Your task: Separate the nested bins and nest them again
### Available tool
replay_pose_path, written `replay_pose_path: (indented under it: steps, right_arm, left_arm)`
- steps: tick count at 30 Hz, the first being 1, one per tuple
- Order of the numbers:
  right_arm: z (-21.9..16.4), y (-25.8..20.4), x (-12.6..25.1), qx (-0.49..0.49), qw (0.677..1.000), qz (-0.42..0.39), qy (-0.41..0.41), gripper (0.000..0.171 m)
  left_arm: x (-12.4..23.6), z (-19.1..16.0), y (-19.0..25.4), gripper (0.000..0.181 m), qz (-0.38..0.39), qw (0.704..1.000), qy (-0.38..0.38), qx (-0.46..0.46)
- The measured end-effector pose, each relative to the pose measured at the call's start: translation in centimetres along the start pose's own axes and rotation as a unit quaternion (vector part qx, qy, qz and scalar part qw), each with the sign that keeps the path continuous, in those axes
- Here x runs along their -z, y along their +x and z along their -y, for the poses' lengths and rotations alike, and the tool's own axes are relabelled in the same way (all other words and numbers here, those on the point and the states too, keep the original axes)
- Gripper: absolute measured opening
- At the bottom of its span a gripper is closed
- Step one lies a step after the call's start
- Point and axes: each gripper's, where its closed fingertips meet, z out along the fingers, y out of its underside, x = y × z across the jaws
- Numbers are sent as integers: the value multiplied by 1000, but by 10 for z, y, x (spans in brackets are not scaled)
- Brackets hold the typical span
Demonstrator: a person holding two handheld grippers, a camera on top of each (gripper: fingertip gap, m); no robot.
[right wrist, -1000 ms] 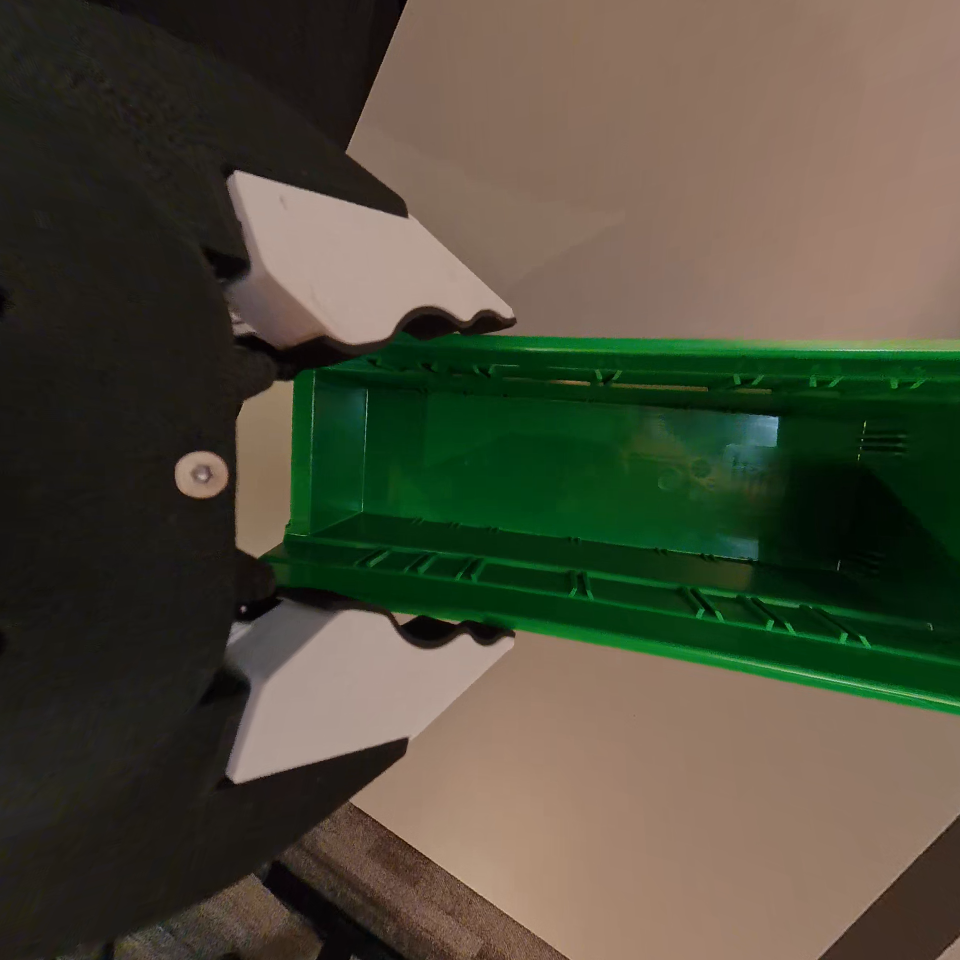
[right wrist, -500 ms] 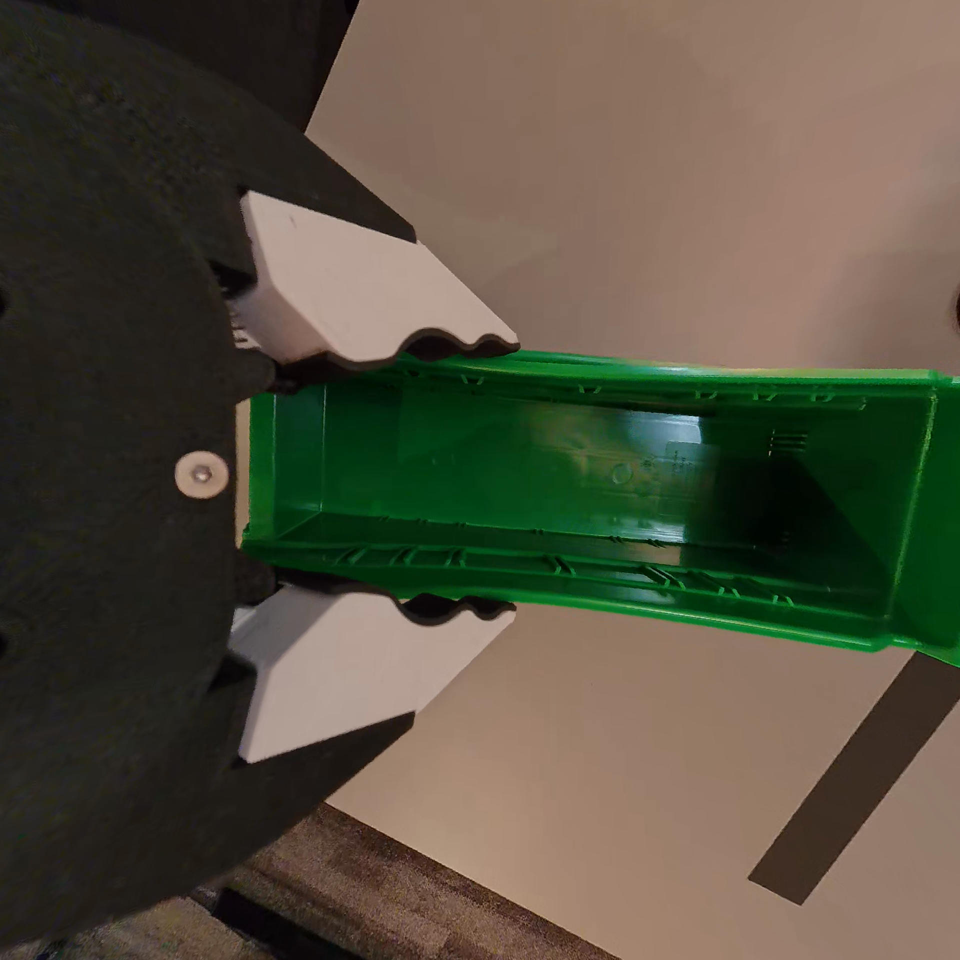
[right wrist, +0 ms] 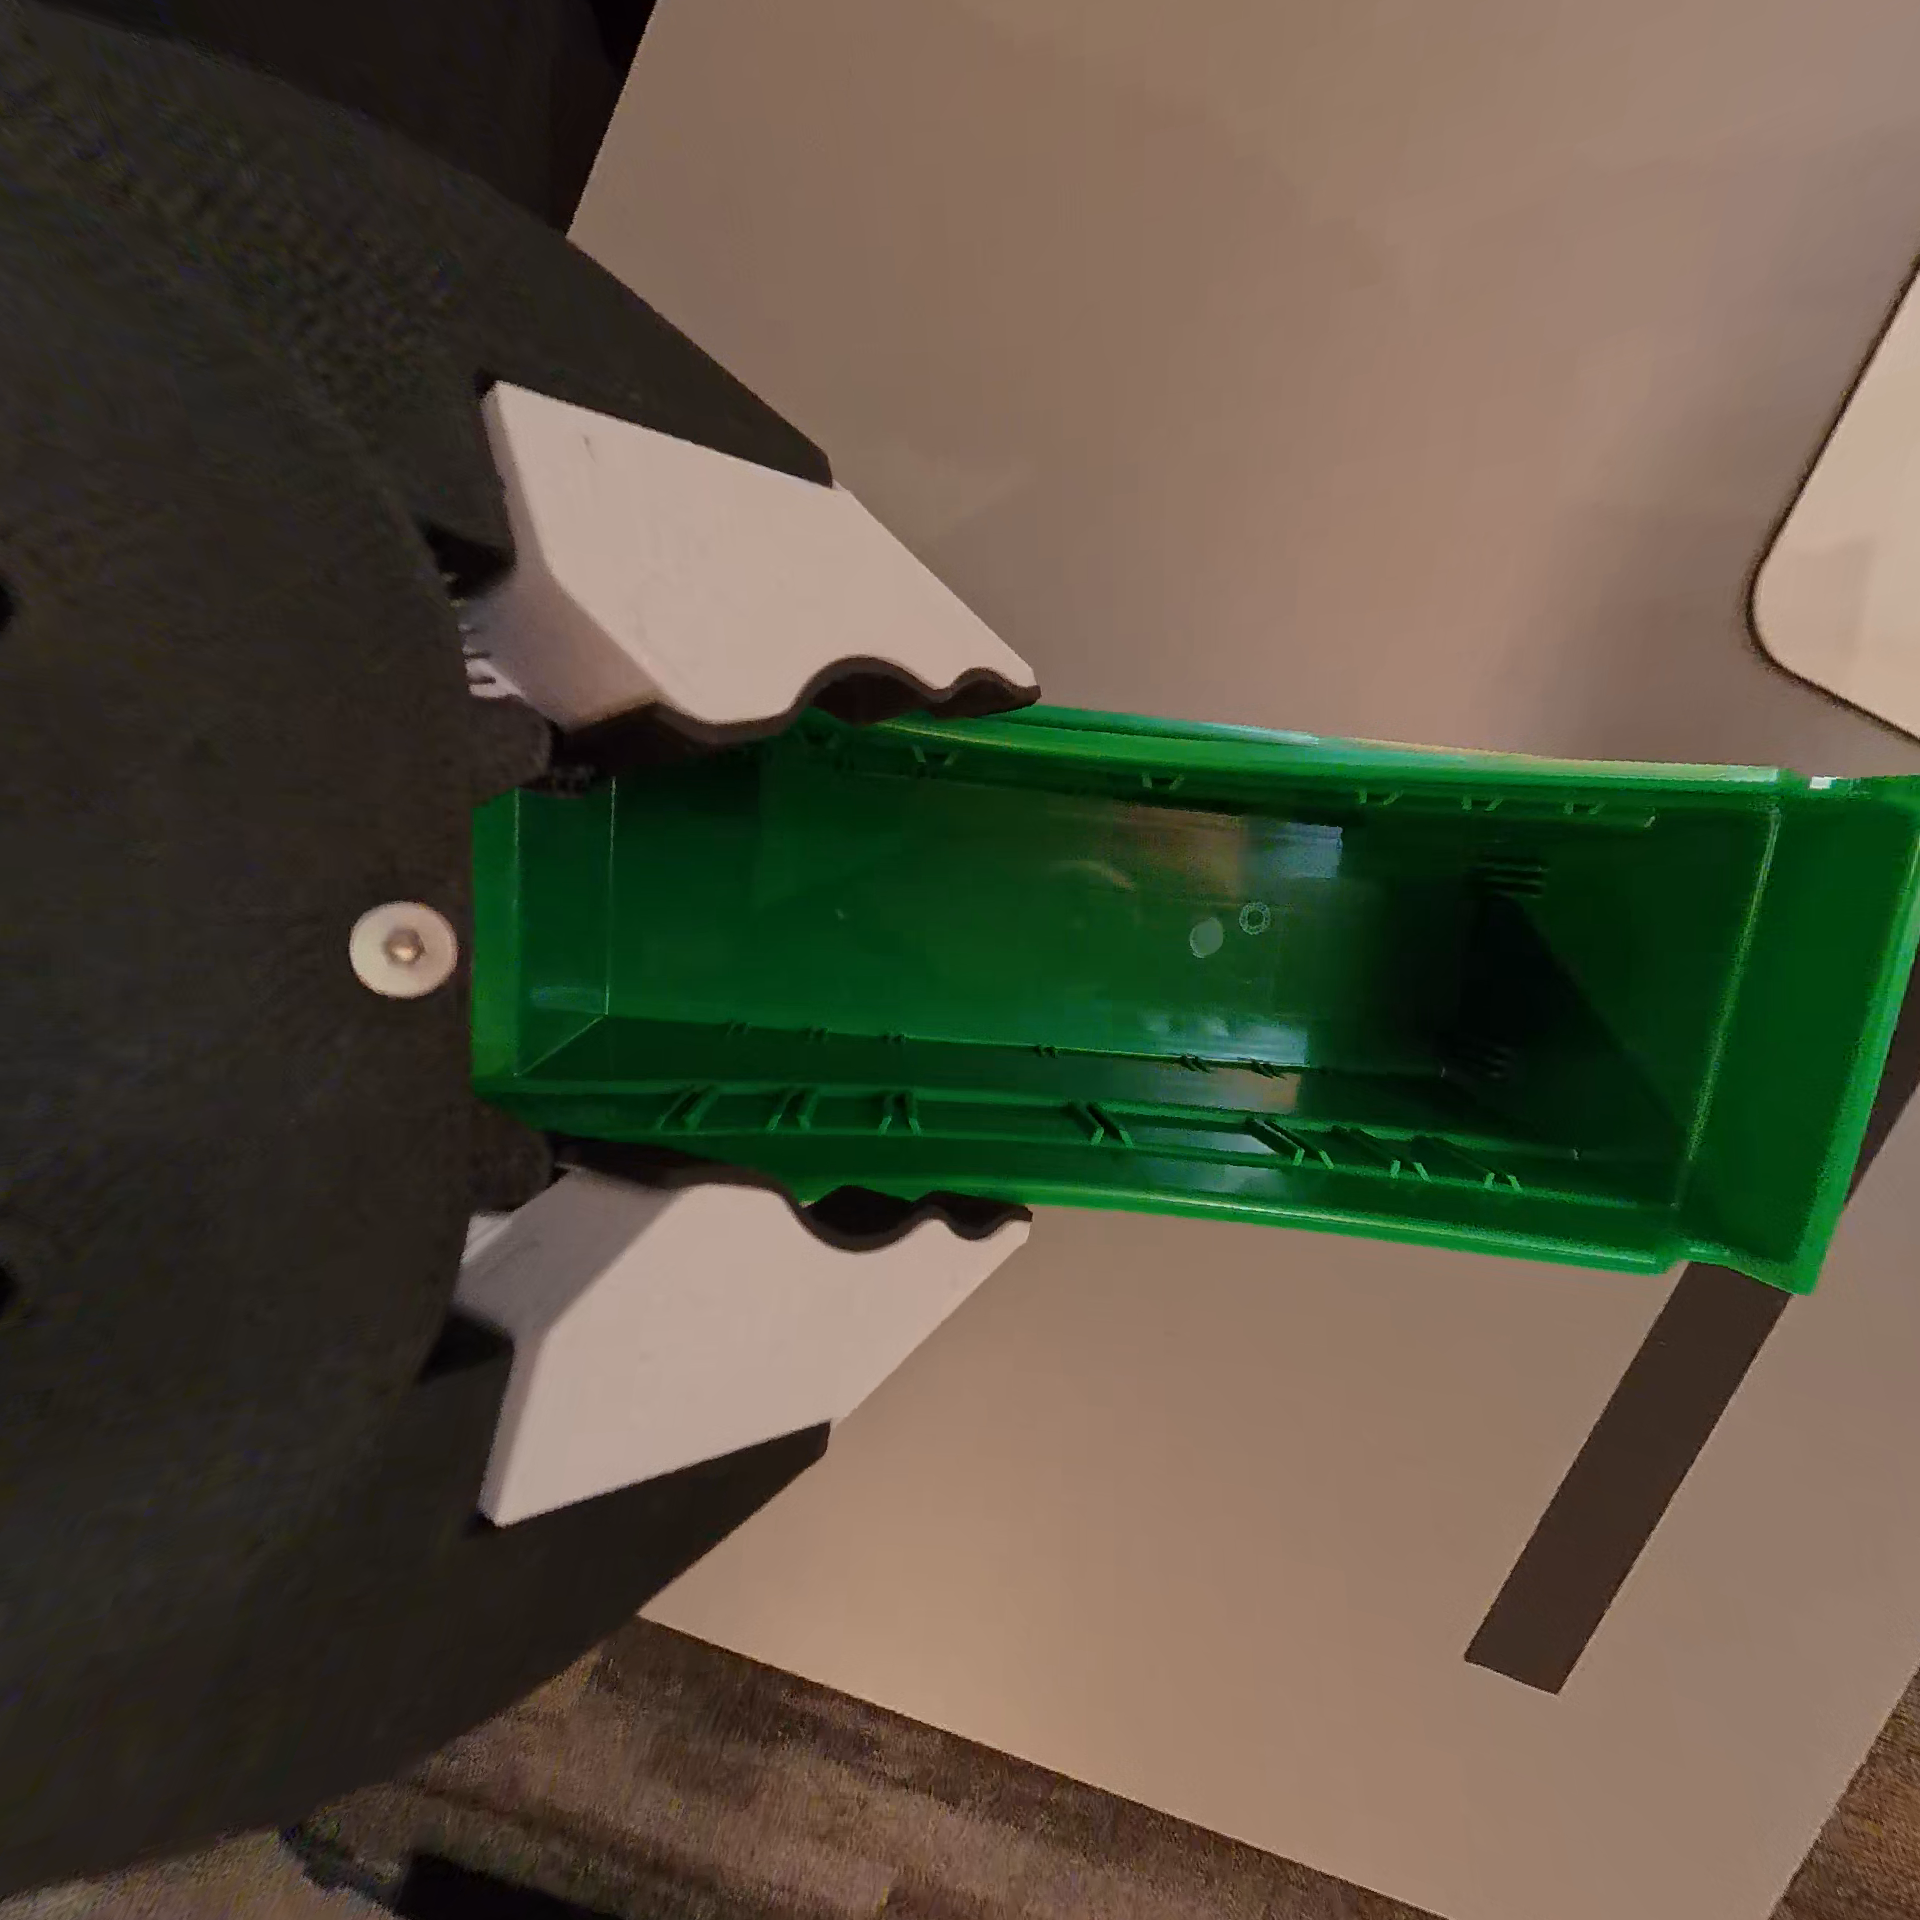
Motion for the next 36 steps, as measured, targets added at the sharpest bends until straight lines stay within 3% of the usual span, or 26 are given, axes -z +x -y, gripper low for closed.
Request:
replay_pose_path:
  steps: [12, 21, 23, 24, 25, 27, 28, 29, 31, 36]
  right_arm:
    - [-6, -8, 1, 29, 999, -4, -40, 105]
    - [-5, -9, 1, 58, 994, -3, -89, 103]
    - [1, -8, 4, 63, 995, -7, -75, 93]
    - [8, -13, 6, 61, 997, 7, -54, 54]
    - [21, -11, 12, 47, 999, 5, -16, 28]
    - [30, -4, 21, 46, 999, -10, 7, 43]
    - [25, -6, 19, 54, 998, -4, -14, 71]
    - [19, -8, 16, 59, 998, 6, -36, 86]
    - [17, -4, 16, 57, 997, 2, -44, 86]
    - [11, 6, 9, 21, 997, -7, -77, 134]
  left_arm:
    - [-5, 1, 10, 31, -16, 1000, -6, -9]
    - [-12, -2, 16, 31, -27, 999, -17, -15]
    - [-12, -2, 16, 31, -27, 999, -16, -15]
    - [-12, -2, 16, 31, -28, 999, -16, -14]
    - [-12, -2, 16, 31, -28, 999, -16, -14]
    - [-12, -2, 16, 31, -28, 999, -16, -13]
    - [-12, -2, 17, 31, -30, 999, -16, -13]
    - [-12, -2, 17, 31, -31, 999, -17, -13]
    - [-13, -2, 19, 31, -32, 999, -17, -14]
    - [-15, -3, 21, 31, -38, 999, -21, -14]
